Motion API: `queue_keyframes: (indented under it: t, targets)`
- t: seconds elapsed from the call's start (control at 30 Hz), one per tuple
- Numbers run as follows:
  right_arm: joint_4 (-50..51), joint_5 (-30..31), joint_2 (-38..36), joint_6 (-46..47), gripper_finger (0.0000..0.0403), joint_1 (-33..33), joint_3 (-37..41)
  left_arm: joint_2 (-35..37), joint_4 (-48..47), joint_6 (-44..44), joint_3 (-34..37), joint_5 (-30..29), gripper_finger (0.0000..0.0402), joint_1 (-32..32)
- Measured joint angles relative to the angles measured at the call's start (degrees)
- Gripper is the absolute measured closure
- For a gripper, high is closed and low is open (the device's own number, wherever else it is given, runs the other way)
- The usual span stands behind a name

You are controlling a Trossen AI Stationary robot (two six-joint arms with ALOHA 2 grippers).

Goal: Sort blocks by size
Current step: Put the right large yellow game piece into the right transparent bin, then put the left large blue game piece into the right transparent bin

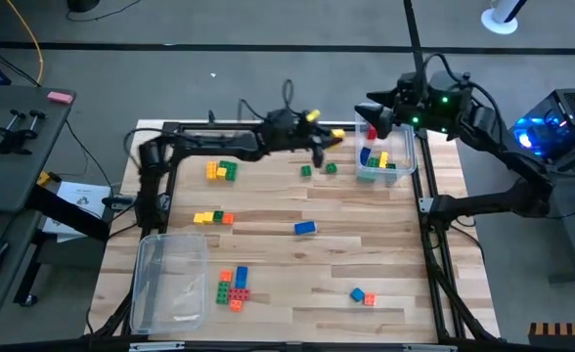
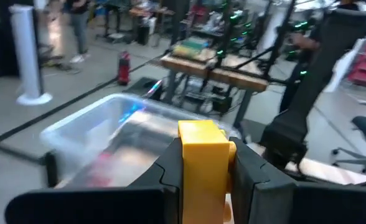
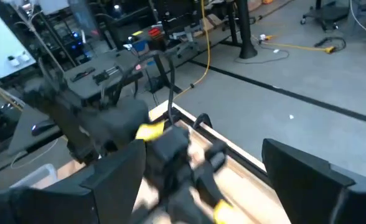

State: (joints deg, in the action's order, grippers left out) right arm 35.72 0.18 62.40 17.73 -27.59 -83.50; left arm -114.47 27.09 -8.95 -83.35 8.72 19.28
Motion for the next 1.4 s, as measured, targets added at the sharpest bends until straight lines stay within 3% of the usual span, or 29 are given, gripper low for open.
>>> queue_keyframes:
  t: [0.33, 0.5, 0.63, 0.87, 1.0, 1.1, 1.2, 1.3, 1.4]
  targets:
    - [-0.04, 1.75, 0.28, 1.8, 0.0085, 0.0, 0.0, -21.84, -0.02, 2.15, -29.46, 0.18, 0.0349, -2.9]
    - [-0.04, 1.77, 0.28, 2.83, 0.0085, 0.0, 0.0, -31.65, -0.74, 1.89, -40.46, -1.59, 0.0314, -2.85]
    - [0.03, 1.78, 0.28, 2.75, 0.0085, 0.0, 0.0, -33.84, -7.86, 0.29, -44.89, -2.29, 0.0269, -2.83]
    - [0.0, 1.8, 0.28, 1.32, 0.0085, 0.0, 0.0, -30.86, -25.34, 5.36, -50.75, -1.79, 0.0195, -2.42]
    - [-0.04, 1.78, 0.28, 0.22, 0.0085, 0.0, 0.0, -21.72, -45.57, 12.28, -50.95, 0.0, 0.0173, -0.79]
    - [-0.26, 1.8, 0.28, -0.98, 0.0085, -0.02, 0.0, -15.02, -66.22, 16.64, -51.04, -3.12, 0.0172, 0.81]
    - [-0.36, 1.81, 0.28, -1.77, 0.0085, -0.06, 0.0, -10.93, -85.36, 14.05, -50.52, -7.23, 0.0179, 2.6]
    - [-0.36, 2.32, 0.28, -2.76, 0.0085, -0.13, 0.0, -6.3, -94.1, 10.29, -46.45, -9.75, 0.0192, 4.28]
    - [-0.34, 3.39, 0.28, -3.46, 0.0085, -0.13, 0.0, 1.4, -90.85, 6.36, -34.96, -13.96, 0.0206, 4.96]
